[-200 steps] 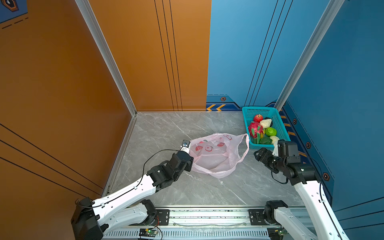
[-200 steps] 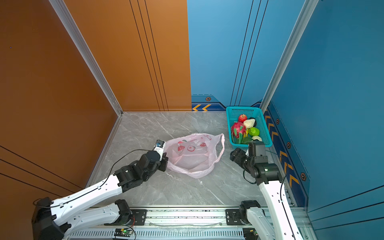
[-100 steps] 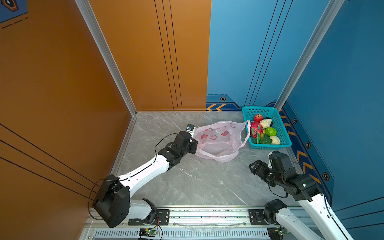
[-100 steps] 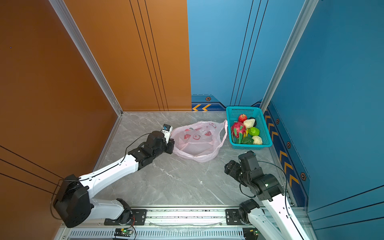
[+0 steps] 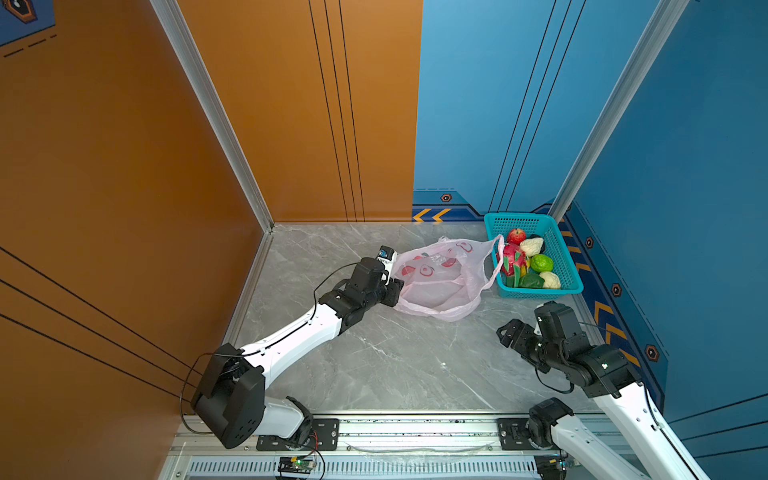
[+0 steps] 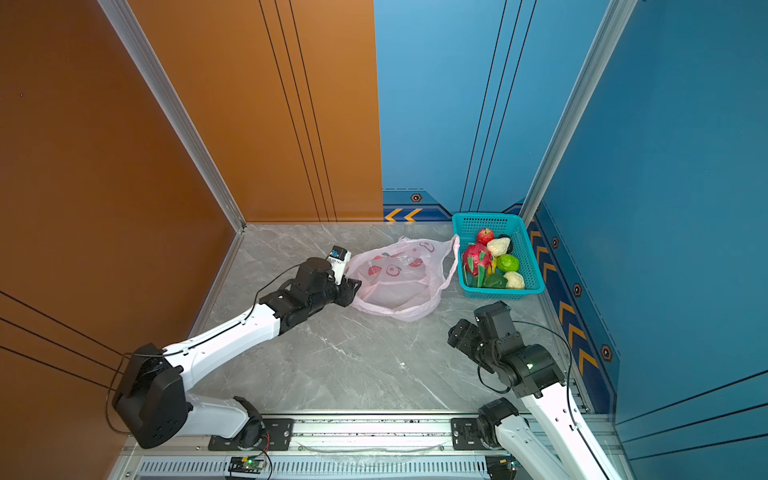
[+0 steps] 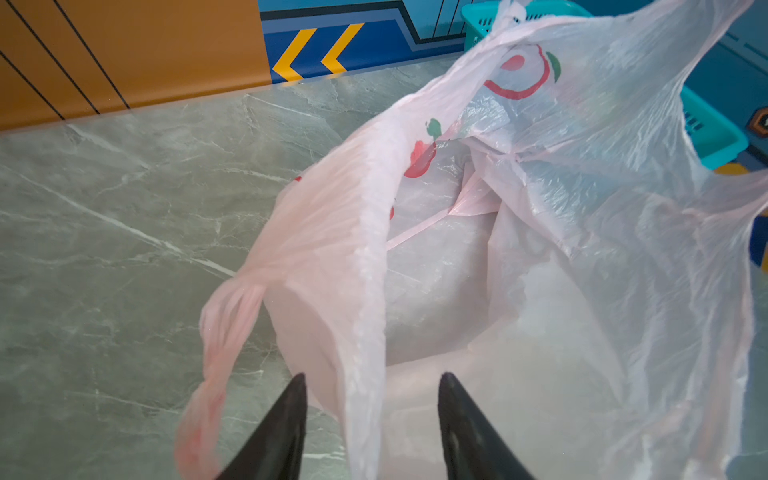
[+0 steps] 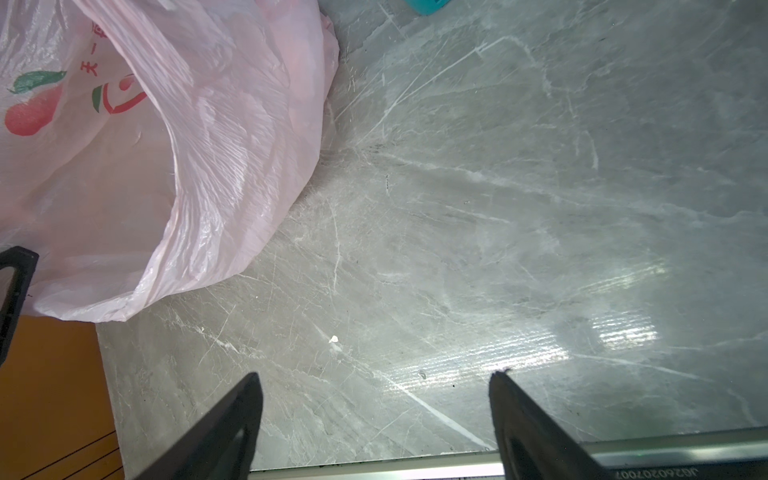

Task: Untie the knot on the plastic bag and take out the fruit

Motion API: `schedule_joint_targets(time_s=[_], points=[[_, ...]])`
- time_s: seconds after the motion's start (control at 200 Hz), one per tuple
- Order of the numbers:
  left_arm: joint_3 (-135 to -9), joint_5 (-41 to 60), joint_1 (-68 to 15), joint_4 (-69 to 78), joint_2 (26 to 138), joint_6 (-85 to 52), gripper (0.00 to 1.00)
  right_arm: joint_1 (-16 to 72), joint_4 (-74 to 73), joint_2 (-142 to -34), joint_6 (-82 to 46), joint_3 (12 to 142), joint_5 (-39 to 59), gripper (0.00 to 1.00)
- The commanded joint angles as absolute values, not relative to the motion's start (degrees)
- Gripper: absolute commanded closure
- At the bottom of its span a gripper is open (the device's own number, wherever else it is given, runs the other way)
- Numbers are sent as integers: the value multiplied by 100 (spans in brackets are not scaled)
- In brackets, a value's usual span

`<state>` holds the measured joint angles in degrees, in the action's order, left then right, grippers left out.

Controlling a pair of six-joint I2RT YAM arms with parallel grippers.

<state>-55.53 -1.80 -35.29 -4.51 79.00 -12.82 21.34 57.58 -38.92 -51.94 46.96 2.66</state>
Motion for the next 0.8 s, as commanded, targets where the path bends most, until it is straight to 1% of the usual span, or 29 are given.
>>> schedule_joint_targets(time_s=[0.0, 0.1, 0.205, 0.265, 0.275, 0.295, 0.391, 0.471, 0.621, 0.796], points=[[-5661, 26, -3548, -826, 7520, -1382, 37, 2162, 5768, -3954, -5118, 4709, 35, 14], [-5625, 0, -3575, -1026, 7254, -1456, 25, 2153, 5716, -4042, -5022, 4711, 26, 12], [-5515, -94, -3602, -1388, 6856, -1567, 16, 2134, 5627, -4129, -4855, 4726, -37, 11], [-5442, -186, -3607, -1542, 6601, -1598, 15, 2102, 5555, -4178, -4678, 4751, -98, 9], [-5428, -207, -3609, -1572, 6552, -1599, 11, 2094, 5537, -4191, -4641, 4754, -114, 8], [-5410, -258, -3608, -1634, 6465, -1600, 9, 2073, 5509, -4212, -4555, 4763, -134, 7], [-5219, -553, -3600, -1913, 6023, -1468, 4, 1920, 5316, -4342, -4021, 4779, -269, 0], [-4960, -820, -3541, -2057, 5665, -1284, 0, 1758, 5131, -4467, -3534, 4760, -332, 0], [-4312, -1148, -3209, -2045, 5086, -1105, 2, 1370, 4625, -4697, -2648, 4647, -402, 0], [-3767, -1238, -2499, -1648, 4801, -935, 2, 873, 3659, -4870, -1940, 4416, -270, 0]])
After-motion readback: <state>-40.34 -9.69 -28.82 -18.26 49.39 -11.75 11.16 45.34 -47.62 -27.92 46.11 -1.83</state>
